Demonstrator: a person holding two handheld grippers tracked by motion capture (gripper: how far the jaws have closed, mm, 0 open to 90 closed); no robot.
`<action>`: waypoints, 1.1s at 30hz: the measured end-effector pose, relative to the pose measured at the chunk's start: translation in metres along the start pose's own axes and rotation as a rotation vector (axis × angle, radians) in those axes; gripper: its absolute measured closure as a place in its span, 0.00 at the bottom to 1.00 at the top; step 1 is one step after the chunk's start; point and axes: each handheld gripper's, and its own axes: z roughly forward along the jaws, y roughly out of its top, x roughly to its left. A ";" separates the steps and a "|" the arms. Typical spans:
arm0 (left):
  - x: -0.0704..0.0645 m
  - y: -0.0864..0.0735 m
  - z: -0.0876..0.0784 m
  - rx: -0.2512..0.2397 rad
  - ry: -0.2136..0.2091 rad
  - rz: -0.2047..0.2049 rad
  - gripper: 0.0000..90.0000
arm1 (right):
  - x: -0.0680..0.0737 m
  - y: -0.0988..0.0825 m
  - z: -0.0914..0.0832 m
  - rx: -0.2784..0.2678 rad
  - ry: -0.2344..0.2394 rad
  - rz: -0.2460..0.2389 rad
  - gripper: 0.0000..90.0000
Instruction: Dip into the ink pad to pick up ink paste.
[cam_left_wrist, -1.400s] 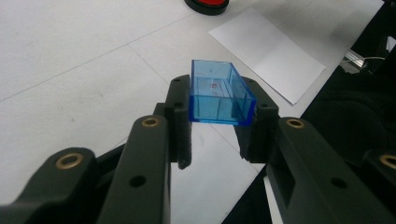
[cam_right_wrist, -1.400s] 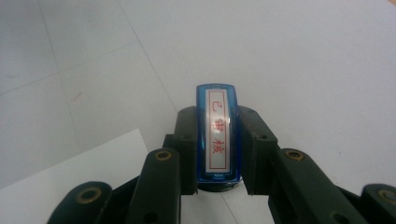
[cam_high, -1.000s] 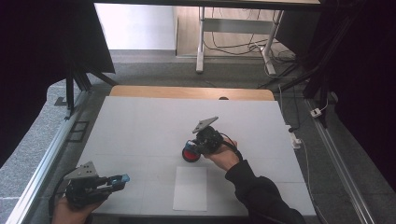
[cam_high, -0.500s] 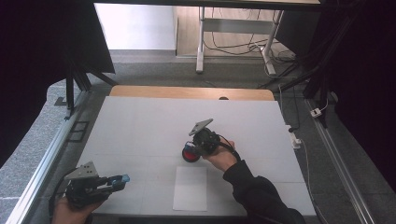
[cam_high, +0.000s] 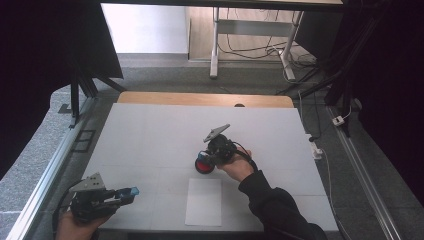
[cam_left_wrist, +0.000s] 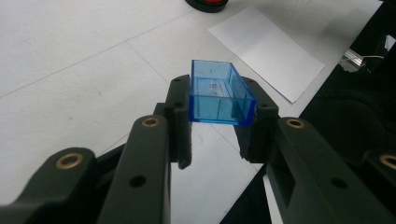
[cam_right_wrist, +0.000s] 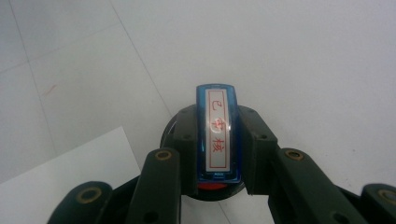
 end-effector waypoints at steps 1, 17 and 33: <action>0.000 0.000 0.000 0.000 0.000 -0.001 0.76 | -0.002 0.000 0.000 0.000 0.009 0.014 0.79; 0.000 0.000 0.000 0.003 0.000 -0.004 0.76 | 0.004 0.001 0.001 0.005 -0.025 -0.024 0.79; 0.000 0.000 0.000 0.002 -0.003 0.000 0.76 | 0.007 -0.001 -0.006 -0.048 -0.015 0.004 0.79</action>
